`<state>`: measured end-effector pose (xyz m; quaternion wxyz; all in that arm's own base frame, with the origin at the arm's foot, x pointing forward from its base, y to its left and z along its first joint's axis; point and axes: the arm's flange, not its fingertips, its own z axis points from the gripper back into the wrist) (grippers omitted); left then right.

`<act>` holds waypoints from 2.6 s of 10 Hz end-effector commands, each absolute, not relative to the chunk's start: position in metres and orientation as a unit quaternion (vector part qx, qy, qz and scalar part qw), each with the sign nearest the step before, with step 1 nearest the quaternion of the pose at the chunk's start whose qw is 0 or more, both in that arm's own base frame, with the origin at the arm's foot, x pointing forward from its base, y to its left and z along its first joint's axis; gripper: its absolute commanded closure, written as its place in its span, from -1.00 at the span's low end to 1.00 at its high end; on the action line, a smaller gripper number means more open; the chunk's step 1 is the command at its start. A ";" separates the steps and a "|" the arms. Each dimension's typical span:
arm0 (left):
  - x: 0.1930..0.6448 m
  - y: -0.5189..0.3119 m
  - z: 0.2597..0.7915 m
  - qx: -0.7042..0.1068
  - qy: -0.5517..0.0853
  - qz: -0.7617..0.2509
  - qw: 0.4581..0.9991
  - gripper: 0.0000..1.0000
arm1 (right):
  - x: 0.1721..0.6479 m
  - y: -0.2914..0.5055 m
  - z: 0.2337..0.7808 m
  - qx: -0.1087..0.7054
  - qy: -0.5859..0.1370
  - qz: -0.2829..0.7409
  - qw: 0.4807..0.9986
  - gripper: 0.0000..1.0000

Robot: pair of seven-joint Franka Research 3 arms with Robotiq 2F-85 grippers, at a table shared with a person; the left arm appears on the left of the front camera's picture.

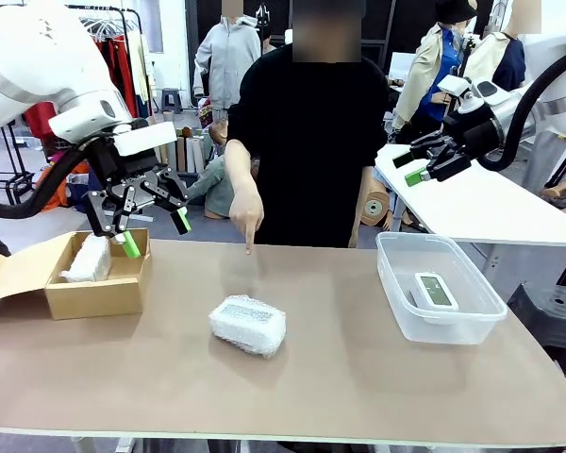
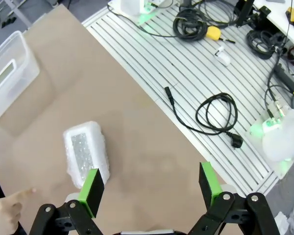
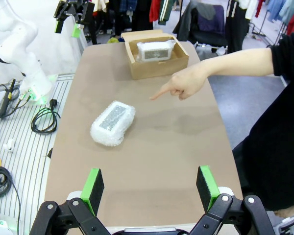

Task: Separate and place wrapped and unwrapped clocks.
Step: Pick up the Digital clock indicated by the person.

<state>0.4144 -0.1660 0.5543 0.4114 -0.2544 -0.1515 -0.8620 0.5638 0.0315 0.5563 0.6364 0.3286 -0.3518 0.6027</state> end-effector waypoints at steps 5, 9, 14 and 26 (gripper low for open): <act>0.389 -0.182 0.516 -0.231 -0.098 -0.893 0.373 -1.00 | 0.563 0.031 0.558 0.327 -0.354 0.605 0.634 -1.00; 0.369 -0.184 0.463 -0.103 -0.026 -0.914 0.391 -1.00 | 0.563 0.031 0.558 0.327 -0.354 0.605 0.634 -1.00; 0.413 -0.203 0.402 -0.011 0.045 -0.875 0.482 -1.00 | 0.563 0.031 0.558 0.327 -0.354 0.605 0.634 -1.00; 0.471 -0.230 0.392 0.054 -0.022 -0.801 0.595 -1.00 | 0.563 0.031 0.558 0.327 -0.354 0.605 0.634 -1.00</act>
